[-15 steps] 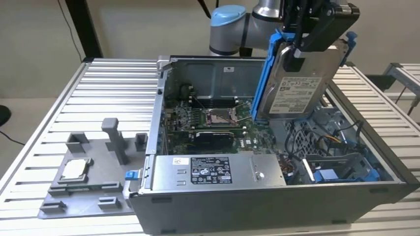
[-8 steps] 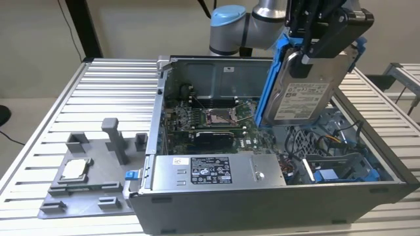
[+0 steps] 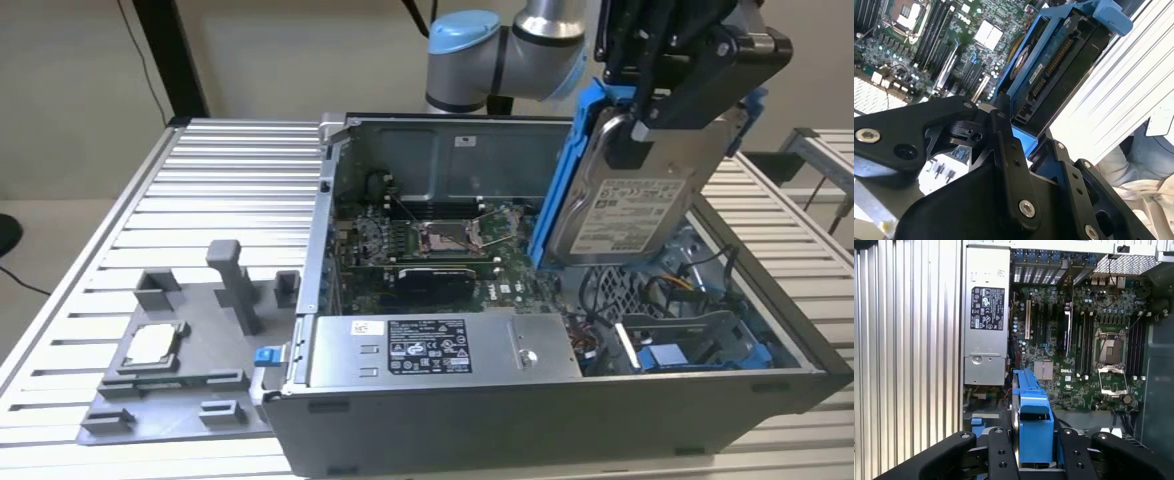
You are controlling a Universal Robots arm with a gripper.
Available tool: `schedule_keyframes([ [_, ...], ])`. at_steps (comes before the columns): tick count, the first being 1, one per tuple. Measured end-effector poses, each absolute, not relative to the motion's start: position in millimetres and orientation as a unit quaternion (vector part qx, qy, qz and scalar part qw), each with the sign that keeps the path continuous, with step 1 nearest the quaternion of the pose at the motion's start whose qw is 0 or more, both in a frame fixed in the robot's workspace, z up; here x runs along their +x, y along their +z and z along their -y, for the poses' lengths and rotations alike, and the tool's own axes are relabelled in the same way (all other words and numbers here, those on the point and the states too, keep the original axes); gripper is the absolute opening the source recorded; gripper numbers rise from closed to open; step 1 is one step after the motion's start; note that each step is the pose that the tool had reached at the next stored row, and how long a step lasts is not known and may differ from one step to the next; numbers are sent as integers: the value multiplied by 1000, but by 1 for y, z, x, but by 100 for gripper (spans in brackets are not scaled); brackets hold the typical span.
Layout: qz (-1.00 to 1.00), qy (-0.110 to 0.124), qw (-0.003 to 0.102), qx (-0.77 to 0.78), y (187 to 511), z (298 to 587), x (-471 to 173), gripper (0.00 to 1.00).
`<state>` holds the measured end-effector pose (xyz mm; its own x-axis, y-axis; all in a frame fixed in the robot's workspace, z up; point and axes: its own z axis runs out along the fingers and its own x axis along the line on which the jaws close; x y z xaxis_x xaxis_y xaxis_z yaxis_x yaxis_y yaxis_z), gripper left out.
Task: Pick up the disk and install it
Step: 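Pick up the disk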
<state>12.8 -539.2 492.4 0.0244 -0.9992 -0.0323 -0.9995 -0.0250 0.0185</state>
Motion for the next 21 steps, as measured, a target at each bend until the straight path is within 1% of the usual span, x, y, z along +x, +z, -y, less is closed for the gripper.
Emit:
schedule_keyframes([
  [13,-698,18,4,-716,492,555,27,0],
  [21,-698,19,4,-716,491,565,50,0],
])
